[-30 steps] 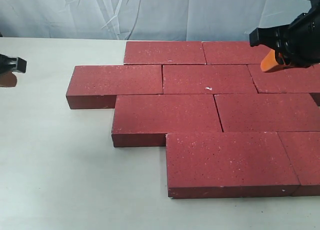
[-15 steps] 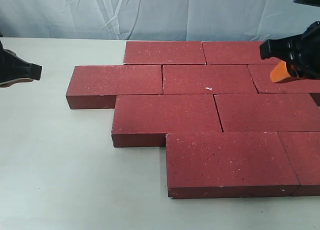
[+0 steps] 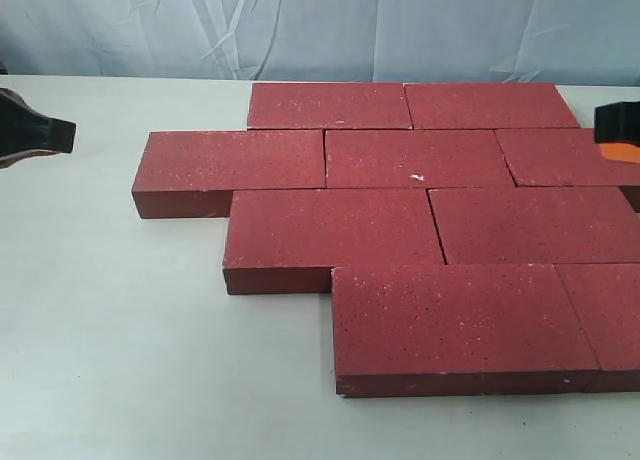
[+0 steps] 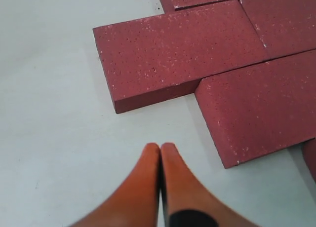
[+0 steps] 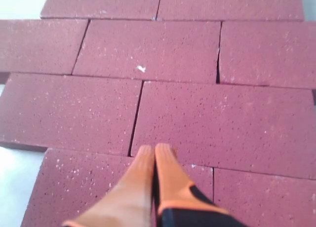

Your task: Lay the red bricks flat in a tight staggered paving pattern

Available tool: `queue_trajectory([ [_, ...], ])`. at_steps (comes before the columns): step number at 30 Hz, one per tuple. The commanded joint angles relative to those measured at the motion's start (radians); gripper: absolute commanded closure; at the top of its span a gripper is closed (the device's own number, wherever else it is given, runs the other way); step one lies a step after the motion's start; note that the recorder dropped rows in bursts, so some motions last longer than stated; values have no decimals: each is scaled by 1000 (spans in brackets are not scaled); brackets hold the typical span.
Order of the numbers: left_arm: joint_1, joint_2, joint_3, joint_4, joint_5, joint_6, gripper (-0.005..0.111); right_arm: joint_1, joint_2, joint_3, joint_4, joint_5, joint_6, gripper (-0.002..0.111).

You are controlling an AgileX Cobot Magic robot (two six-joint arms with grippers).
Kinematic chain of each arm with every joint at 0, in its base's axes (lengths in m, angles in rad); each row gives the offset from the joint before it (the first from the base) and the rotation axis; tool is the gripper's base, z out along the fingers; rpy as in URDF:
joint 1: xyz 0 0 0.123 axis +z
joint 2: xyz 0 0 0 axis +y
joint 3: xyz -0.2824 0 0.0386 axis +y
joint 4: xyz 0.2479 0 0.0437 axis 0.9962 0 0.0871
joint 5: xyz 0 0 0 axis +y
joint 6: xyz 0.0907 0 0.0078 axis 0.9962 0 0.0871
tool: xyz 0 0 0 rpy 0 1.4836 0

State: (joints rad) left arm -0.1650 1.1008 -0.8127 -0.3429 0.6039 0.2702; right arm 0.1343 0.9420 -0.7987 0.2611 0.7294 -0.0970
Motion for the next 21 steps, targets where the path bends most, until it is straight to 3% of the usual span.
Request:
queue_trajectory([
  [1, -6, -50, 6, 3, 5, 1, 107, -5, -123, 78, -16, -133, -34, 109],
  [11, -6, -65, 6, 21, 4, 1, 107, -5, -320, 275, -28, -433, -44, 109],
  [21, -6, -65, 6, 21, 1, 1, 107, -5, -329, 278, -23, -411, -42, 109],
])
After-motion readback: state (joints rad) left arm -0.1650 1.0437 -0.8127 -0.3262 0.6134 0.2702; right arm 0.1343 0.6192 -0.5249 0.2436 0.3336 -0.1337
